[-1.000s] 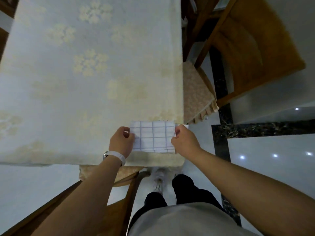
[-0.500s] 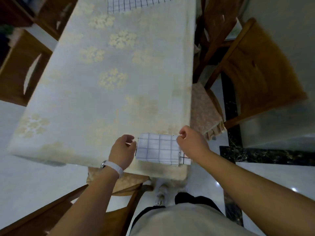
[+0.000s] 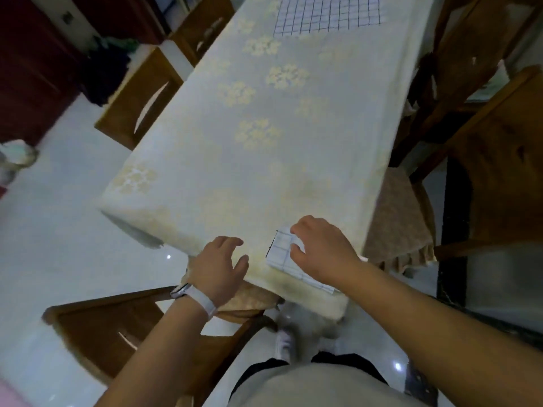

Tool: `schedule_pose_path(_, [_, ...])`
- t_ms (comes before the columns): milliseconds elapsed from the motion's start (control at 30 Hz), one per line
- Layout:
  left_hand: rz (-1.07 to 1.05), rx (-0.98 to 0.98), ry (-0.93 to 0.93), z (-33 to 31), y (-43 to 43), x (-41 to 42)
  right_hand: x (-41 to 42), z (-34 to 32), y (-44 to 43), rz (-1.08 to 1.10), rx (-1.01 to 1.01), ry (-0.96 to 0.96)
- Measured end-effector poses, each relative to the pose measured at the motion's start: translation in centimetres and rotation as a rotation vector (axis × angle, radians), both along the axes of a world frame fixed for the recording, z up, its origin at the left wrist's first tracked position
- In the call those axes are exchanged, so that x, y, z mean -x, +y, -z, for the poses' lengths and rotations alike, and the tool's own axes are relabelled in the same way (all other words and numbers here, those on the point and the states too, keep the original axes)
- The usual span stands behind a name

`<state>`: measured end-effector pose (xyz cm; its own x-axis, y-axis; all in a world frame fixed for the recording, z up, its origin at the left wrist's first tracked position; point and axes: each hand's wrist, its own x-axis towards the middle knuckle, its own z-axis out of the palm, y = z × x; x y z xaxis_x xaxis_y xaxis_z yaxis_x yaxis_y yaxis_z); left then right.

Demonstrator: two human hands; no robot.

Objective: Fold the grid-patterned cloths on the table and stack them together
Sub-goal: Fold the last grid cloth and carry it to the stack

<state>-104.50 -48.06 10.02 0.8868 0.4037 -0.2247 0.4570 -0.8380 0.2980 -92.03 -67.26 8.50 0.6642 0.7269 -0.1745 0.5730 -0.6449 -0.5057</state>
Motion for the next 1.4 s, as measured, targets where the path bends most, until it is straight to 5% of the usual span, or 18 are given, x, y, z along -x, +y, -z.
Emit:
schedule_pose_path(667, [-0.097, -0.257, 0.025, -3.2, 11.9, 19.4, 15.2, -4.1, 16.2, -0.337, 0.087, -0.112])
schedule_pose_path(1033, [-0.24, -0.169, -0.008, -3.6, 25.3, 37.8, 31.6, -6.4, 30.9, -0.353, 0.081, -0.218])
schedule_pose_path(1400, [-0.444, -0.137, -0.045, -3.2, 32.0, 48.7, 37.9, -6.4, 41.4, -0.537, 0.077, -0.248])
